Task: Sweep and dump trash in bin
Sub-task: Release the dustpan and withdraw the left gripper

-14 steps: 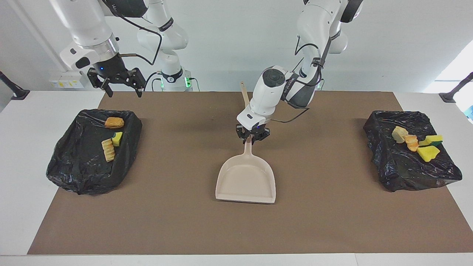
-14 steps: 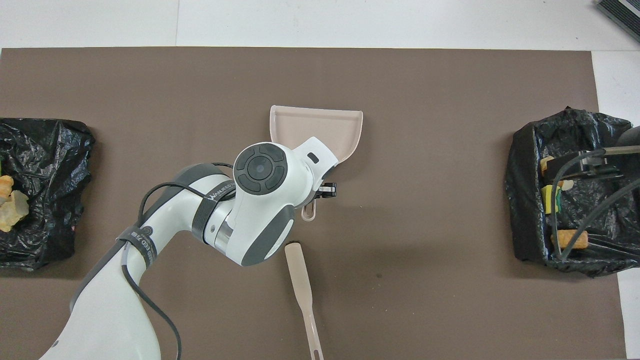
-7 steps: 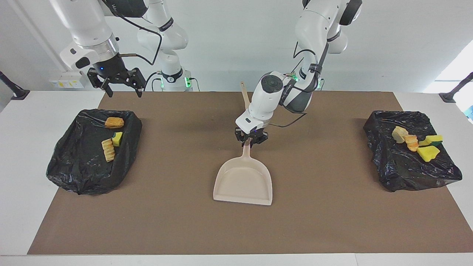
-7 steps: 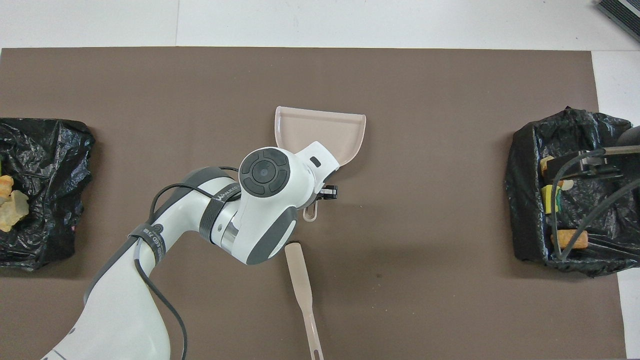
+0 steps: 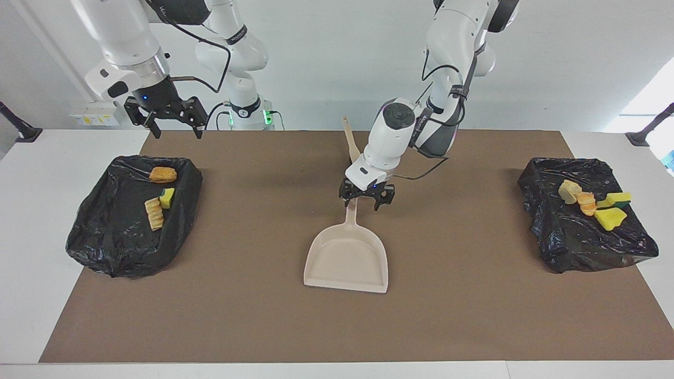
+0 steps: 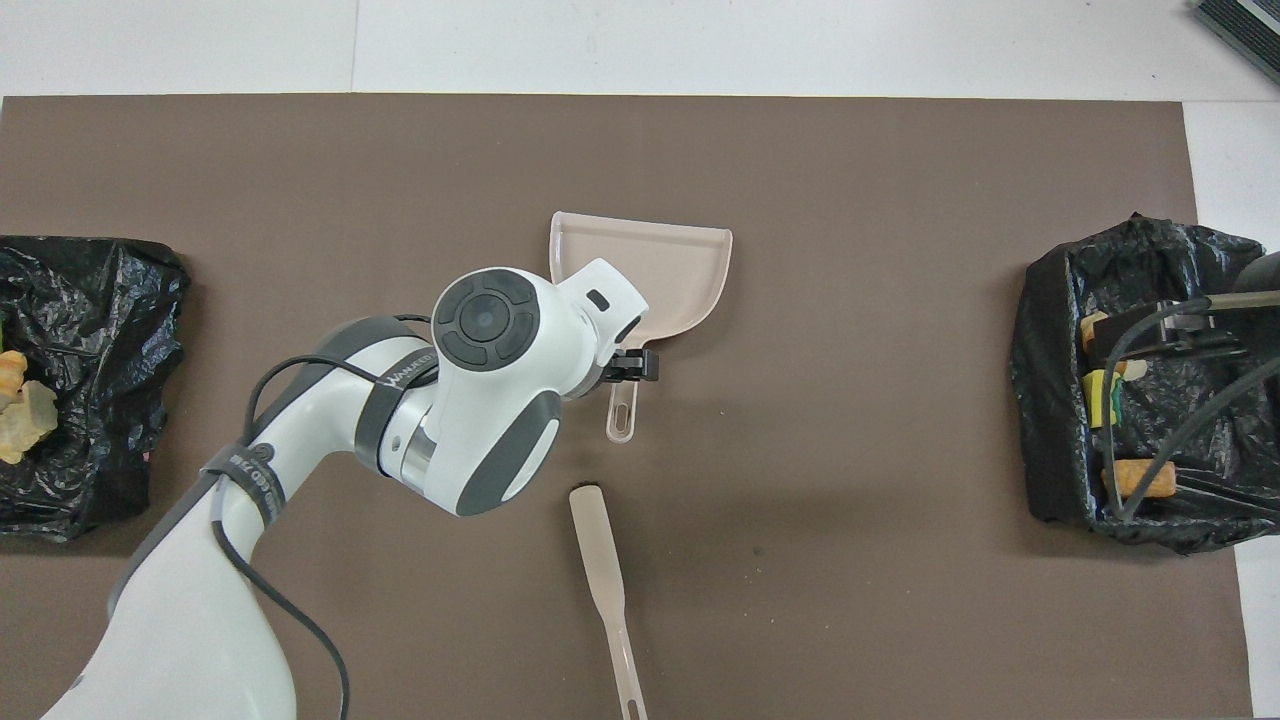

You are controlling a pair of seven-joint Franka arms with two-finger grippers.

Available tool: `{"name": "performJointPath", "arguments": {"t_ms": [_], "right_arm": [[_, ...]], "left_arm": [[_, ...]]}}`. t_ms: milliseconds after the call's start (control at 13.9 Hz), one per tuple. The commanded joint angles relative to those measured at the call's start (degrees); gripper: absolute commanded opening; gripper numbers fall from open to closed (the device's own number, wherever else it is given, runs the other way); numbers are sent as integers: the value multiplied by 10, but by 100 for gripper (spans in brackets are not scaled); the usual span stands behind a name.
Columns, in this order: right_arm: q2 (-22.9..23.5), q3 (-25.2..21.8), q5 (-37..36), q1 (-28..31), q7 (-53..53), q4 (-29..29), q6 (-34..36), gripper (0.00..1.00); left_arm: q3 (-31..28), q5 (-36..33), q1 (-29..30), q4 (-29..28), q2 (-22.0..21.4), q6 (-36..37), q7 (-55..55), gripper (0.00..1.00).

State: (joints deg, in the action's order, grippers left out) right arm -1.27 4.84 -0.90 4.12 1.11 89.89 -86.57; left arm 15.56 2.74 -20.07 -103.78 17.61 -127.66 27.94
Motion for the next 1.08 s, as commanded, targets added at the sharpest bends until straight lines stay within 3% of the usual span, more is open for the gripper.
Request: {"name": "performJointPath", "arguments": {"t_ms": [0,432,1007], "right_arm": [[-11,8,13,12,11,10,3,100],[-11,8,13,12,11,10,3,100],[-11,8,13,12,11,10,3,100]], "left_arm": [[-4,2,39,-8,-42,48,-26,100],[-4,2,147,-12,-133,191,-195,100],[-6,1,253,4,-209,313,-295,100]]}}
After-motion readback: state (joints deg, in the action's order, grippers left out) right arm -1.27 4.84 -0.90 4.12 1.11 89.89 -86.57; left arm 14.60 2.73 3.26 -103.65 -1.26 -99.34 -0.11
